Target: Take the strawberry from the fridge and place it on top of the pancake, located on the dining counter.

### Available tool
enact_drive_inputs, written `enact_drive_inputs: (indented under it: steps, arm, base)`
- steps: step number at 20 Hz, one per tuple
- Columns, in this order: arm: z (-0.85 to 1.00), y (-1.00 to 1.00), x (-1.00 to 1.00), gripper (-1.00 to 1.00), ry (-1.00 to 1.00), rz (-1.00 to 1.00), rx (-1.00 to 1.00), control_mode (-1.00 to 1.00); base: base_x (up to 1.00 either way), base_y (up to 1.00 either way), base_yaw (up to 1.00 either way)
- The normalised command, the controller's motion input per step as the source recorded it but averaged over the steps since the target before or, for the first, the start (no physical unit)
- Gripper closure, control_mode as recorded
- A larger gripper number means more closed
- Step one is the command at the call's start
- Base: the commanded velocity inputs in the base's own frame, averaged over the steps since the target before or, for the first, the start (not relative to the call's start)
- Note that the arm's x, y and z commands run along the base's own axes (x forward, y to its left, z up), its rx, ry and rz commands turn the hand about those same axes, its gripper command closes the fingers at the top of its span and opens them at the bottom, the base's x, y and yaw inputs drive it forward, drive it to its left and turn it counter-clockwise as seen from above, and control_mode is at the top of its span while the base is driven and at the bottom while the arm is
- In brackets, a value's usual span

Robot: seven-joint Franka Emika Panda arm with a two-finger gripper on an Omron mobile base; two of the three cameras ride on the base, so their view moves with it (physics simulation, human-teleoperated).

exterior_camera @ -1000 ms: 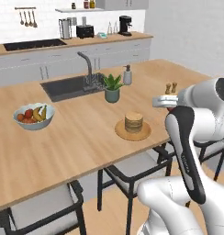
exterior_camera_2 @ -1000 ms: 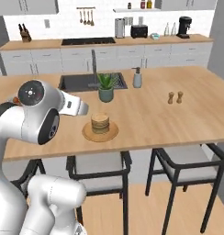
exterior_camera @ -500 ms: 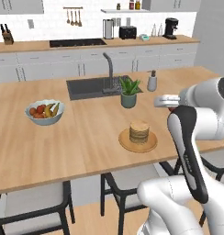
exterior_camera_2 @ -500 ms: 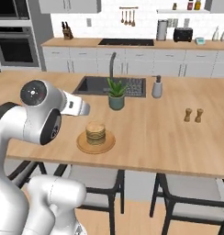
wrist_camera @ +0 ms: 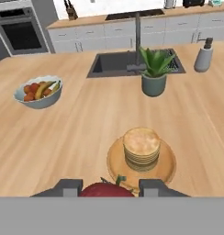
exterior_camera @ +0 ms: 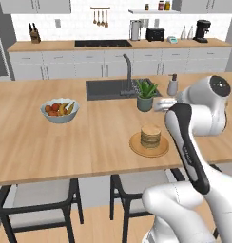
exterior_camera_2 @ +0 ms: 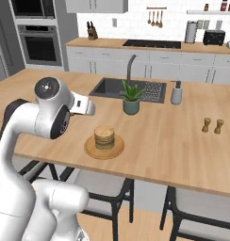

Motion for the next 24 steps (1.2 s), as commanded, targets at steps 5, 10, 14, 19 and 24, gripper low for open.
enact_drive_inputs:
  steps: [5,10,14,19,24]
  arm:
    - [-0.66,0.0,0.96,1.0,0.52,0.01,-0.21,-1.0]
    - [-0.55,0.0,0.42,1.0,0.23,0.0,-0.09,-1.0]
    - [-0.48,-0.15,0.26,1.0,0.03,0.0,-0.01,-1.0]
    - [-0.4,-0.36,0.27,1.0,-0.05,0.0,0.01,-1.0]
    - [-0.44,-0.08,0.53,1.0,0.01,0.0,0.0,-1.0]
  base:
    - [0.0,0.0,0.0]
    - [0.0,0.0,0.0]
    - [0.0,0.0,0.0]
    - [0.0,0.0,0.0]
    - [0.0,0.0,0.0]
